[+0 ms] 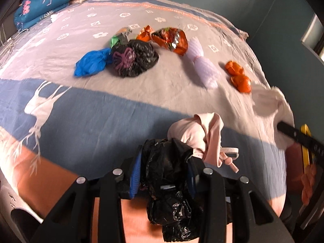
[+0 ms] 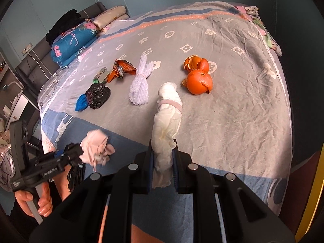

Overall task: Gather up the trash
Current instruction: 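Lift the black bags with the left tool and carry them toward the bin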

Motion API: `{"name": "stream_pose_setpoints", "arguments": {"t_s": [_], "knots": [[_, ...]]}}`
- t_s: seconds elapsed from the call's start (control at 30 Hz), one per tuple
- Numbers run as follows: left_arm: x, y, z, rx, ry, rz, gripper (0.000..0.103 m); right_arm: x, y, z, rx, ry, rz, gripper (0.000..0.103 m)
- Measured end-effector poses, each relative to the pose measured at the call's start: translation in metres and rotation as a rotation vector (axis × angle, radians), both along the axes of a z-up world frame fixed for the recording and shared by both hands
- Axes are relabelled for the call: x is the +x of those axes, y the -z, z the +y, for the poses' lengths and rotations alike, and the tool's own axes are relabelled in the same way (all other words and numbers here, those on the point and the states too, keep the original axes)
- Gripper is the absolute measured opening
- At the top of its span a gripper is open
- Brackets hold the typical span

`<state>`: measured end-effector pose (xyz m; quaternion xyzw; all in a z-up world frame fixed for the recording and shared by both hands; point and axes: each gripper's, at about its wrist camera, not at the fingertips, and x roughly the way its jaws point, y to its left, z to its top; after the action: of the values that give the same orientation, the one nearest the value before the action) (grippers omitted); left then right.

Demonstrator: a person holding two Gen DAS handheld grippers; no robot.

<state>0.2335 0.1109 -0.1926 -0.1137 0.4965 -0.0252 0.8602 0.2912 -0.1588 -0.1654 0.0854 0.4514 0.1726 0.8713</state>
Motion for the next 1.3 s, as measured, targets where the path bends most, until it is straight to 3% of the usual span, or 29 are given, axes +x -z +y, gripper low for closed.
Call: {"name": "stream_pose_setpoints", "arguments": {"t_s": [0.27, 0.67, 1.0, 1.2, 1.3], "knots": [[-0.028, 0.008, -0.004, 0.071, 0.046, 0.080, 0.035, -0.013, -0.011, 0.002, 0.008, -0.015, -0.021, 0.015], [-0.051, 0.008, -0.011, 0.116, 0.070, 0.120, 0.044, -0.028, -0.029, 0.004, 0.021, -0.037, -0.061, 0.015], [-0.074, 0.010, -0.014, 0.108, 0.069, 0.165, 0.058, -0.038, -0.041, 0.001, 0.038, -0.050, -0.086, 0.015], [-0.084, 0.011, -0.022, 0.124, 0.098, 0.185, 0.059, -0.040, -0.044, -0.001, 0.042, -0.048, -0.093, 0.016], [-0.087, 0.014, -0.028, 0.164, 0.108, 0.182, 0.049, -0.041, -0.045, 0.001, 0.042, -0.047, -0.094, 0.015]]}}
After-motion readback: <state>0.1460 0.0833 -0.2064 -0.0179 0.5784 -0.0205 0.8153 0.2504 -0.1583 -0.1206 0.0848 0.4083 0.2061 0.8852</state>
